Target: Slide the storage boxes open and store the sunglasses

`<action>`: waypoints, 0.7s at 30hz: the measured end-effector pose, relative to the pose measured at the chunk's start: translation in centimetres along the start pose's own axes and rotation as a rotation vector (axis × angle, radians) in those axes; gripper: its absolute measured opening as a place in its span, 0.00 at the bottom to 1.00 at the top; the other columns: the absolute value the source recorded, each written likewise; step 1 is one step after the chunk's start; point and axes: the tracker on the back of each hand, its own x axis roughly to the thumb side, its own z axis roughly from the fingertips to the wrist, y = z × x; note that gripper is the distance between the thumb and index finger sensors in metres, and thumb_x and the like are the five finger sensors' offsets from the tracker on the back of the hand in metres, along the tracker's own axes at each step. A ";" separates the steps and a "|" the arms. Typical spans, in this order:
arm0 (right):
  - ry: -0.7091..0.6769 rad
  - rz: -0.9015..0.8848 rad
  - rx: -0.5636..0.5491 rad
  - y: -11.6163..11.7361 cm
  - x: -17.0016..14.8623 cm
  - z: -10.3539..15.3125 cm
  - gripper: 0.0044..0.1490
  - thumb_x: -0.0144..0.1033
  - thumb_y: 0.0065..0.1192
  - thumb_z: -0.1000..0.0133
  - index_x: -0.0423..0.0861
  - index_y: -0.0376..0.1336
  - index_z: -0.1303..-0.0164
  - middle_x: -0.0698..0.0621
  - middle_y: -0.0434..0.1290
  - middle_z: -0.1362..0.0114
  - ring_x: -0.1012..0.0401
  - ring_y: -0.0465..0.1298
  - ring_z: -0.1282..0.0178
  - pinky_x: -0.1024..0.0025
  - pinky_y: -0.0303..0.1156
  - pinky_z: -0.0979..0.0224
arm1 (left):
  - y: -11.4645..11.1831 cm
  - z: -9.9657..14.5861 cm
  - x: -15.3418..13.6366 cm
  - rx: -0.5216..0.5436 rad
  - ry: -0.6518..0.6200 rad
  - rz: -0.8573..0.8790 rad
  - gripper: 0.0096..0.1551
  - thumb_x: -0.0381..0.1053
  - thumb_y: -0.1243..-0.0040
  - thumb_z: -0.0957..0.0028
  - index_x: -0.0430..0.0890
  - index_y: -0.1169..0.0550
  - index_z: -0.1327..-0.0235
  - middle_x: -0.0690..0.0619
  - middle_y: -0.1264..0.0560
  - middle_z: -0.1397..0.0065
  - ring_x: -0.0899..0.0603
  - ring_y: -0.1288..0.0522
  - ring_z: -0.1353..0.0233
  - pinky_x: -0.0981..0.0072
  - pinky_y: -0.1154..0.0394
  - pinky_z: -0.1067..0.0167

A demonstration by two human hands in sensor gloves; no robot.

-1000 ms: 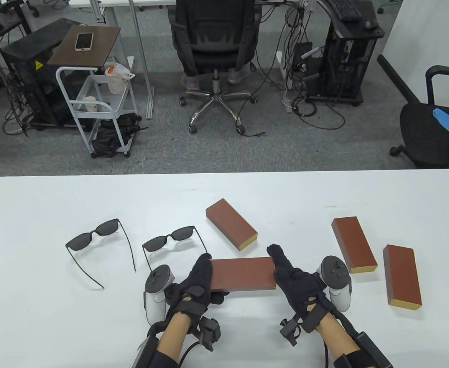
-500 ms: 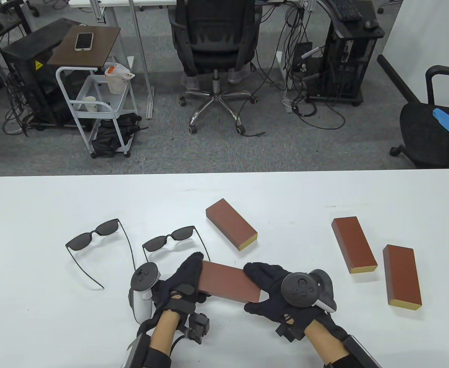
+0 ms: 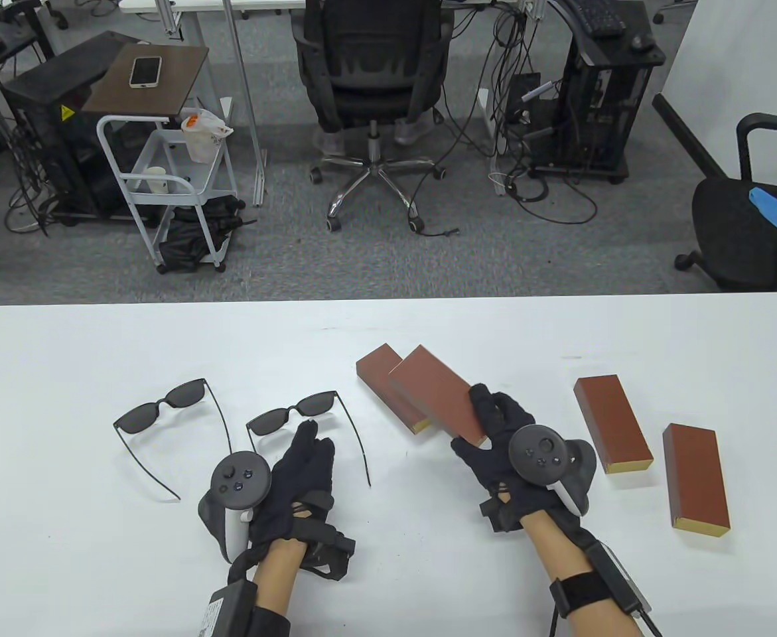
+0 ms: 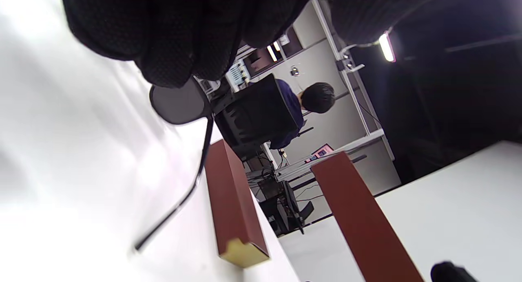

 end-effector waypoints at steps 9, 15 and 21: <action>0.226 0.180 0.000 3.0 -2.7 -2.8 0.46 0.55 0.77 0.63 0.60 0.58 0.35 0.35 0.62 0.29 0.38 0.70 0.37 0.46 0.71 0.36 | -0.2 0.0 2.4 0.043 -0.201 -0.380 0.40 0.68 0.45 0.51 0.53 0.30 0.25 0.47 0.30 0.21 0.34 0.32 0.23 0.35 0.34 0.31; 0.319 0.218 0.074 4.8 -3.9 -3.1 0.46 0.54 0.77 0.63 0.59 0.59 0.36 0.34 0.63 0.30 0.38 0.70 0.37 0.45 0.71 0.36 | -0.1 0.1 2.4 0.056 -0.213 -0.462 0.40 0.68 0.45 0.51 0.54 0.30 0.25 0.47 0.30 0.21 0.34 0.32 0.23 0.35 0.34 0.31; 0.340 0.371 0.165 5.9 -3.5 -3.7 0.43 0.54 0.76 0.63 0.60 0.61 0.37 0.34 0.62 0.29 0.38 0.70 0.36 0.45 0.71 0.35 | 0.1 0.1 2.3 0.060 -0.204 -0.477 0.40 0.68 0.45 0.51 0.54 0.30 0.25 0.47 0.30 0.21 0.34 0.32 0.23 0.35 0.34 0.31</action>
